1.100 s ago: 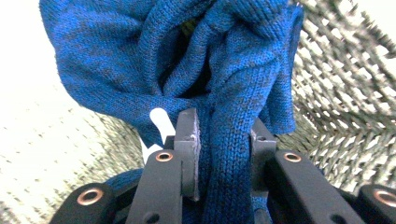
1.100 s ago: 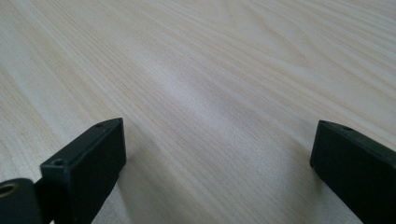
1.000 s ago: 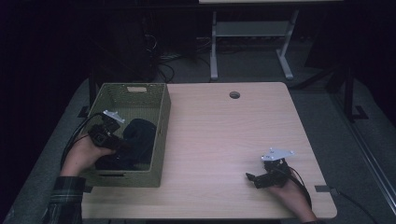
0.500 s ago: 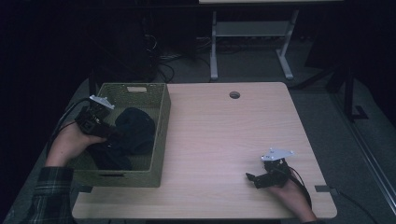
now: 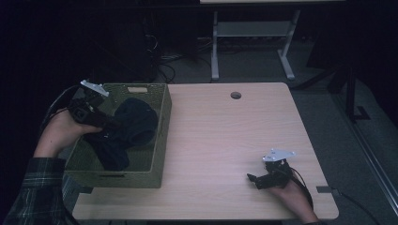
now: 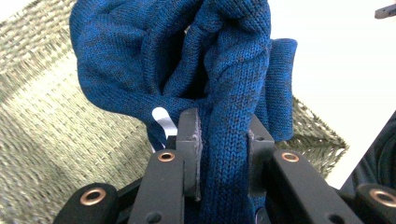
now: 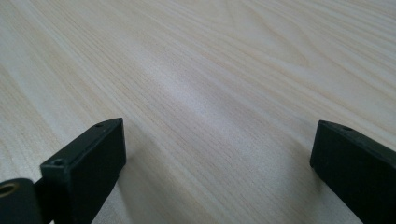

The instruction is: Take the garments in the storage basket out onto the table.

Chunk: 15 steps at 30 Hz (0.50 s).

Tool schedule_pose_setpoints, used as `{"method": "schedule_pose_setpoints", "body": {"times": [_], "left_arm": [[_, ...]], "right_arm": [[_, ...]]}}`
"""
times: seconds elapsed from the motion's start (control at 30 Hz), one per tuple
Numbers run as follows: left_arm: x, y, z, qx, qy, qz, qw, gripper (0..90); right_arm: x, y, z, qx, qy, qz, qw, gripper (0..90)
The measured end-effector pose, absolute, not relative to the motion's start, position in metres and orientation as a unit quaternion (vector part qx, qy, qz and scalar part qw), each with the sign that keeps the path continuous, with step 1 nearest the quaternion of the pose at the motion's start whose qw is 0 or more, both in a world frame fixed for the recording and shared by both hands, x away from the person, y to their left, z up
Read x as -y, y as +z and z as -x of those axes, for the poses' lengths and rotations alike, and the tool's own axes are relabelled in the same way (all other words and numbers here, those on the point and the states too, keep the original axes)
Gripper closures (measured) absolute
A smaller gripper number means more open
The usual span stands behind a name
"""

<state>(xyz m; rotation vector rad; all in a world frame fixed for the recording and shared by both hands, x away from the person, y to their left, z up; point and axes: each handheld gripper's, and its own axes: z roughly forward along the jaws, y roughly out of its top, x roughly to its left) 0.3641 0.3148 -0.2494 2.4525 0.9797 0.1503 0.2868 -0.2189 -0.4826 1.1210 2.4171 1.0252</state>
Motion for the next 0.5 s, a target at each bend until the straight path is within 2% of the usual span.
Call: {"method": "schedule_pose_setpoints", "body": {"times": [0.5], "left_arm": [[-0.287,-0.207,-0.363,-0.32,0.057,-0.909,0.261,73.2]], "right_arm": [[0.219,-0.483,-0.287,-0.838,0.355,-0.388,0.143,3.2]]}}
